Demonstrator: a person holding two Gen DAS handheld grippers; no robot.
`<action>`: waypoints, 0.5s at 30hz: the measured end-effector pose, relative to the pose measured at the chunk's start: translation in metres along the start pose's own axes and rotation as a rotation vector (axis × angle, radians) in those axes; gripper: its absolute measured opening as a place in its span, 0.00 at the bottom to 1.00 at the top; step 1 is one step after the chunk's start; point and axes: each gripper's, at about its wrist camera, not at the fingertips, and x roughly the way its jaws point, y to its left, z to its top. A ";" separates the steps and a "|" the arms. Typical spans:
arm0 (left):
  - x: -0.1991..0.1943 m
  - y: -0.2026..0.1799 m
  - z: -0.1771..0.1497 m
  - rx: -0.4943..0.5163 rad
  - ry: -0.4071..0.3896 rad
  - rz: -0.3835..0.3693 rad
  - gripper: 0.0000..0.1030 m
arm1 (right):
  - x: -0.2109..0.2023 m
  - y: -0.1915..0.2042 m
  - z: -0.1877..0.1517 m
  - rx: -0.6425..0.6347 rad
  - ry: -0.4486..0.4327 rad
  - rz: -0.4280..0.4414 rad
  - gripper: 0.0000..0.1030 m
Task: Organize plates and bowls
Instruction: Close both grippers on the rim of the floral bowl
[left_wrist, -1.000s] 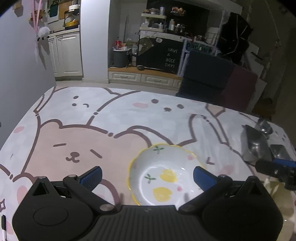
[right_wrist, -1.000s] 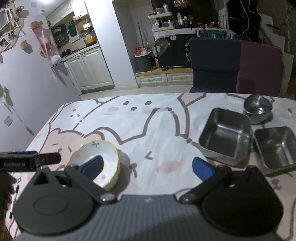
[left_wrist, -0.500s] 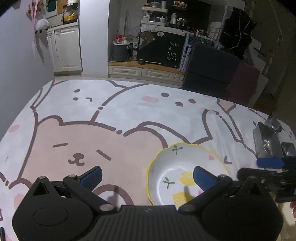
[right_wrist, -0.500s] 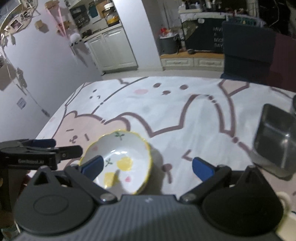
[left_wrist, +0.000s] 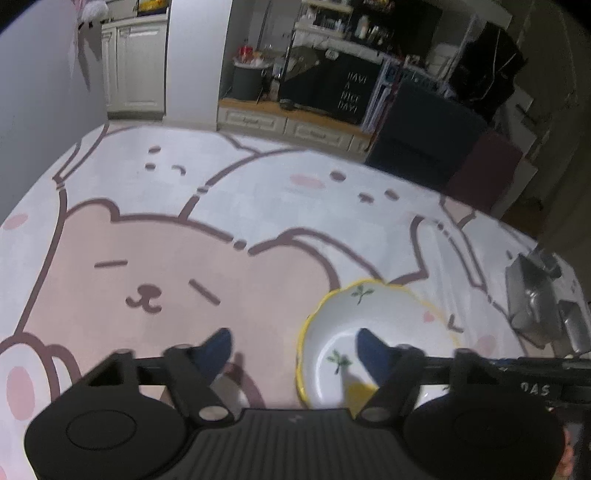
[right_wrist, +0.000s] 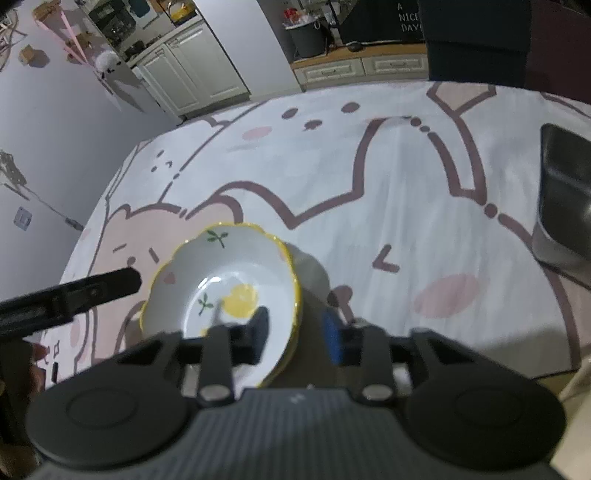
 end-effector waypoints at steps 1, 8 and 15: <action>0.002 0.000 -0.001 0.006 0.012 0.002 0.59 | 0.000 0.001 0.000 -0.003 0.004 -0.002 0.25; 0.017 -0.008 -0.009 0.070 0.087 -0.007 0.22 | 0.001 0.006 -0.001 -0.022 0.004 -0.003 0.16; 0.022 -0.015 -0.012 0.098 0.102 0.015 0.11 | 0.005 0.007 -0.001 -0.036 0.015 -0.015 0.12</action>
